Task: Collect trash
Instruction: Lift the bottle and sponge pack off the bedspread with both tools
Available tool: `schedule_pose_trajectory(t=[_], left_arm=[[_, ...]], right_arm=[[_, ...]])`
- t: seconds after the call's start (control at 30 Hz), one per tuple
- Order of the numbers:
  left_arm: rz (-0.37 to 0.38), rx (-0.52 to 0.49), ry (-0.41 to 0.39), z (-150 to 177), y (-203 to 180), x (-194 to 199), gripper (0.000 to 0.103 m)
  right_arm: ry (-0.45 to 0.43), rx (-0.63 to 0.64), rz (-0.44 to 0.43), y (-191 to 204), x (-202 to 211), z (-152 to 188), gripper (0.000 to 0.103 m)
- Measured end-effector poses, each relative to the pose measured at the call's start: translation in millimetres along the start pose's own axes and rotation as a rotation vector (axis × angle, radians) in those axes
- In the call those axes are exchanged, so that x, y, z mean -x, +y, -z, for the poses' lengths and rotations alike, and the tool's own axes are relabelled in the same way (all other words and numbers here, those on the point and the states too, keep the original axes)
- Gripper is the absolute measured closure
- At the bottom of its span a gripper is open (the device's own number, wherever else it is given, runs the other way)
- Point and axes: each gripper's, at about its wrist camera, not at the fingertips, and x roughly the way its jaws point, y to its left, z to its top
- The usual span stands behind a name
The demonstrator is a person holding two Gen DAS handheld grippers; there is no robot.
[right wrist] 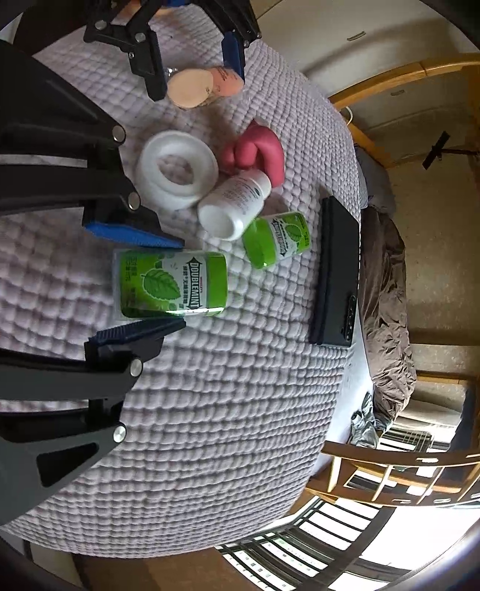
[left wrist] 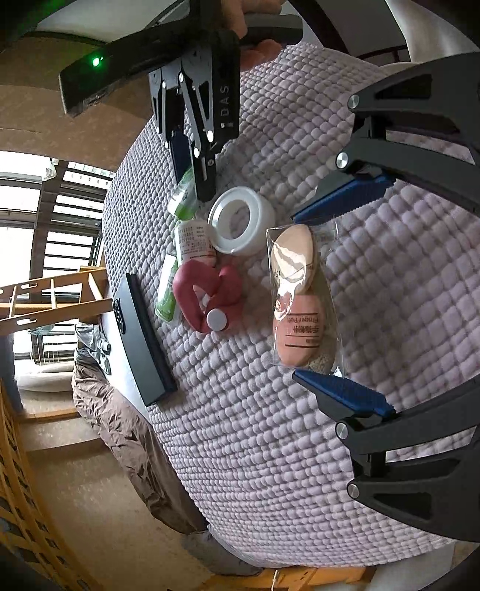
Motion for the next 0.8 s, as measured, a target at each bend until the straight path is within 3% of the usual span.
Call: schedule_pose_trajectory(t=[0.8], left_arm=[[-0.042,0.13,0.051,39.9,-43.7,29.4,0.023]], right_arm=[[0.012,-0.032,-0.085,37.3,76.0,82.7,0.066]])
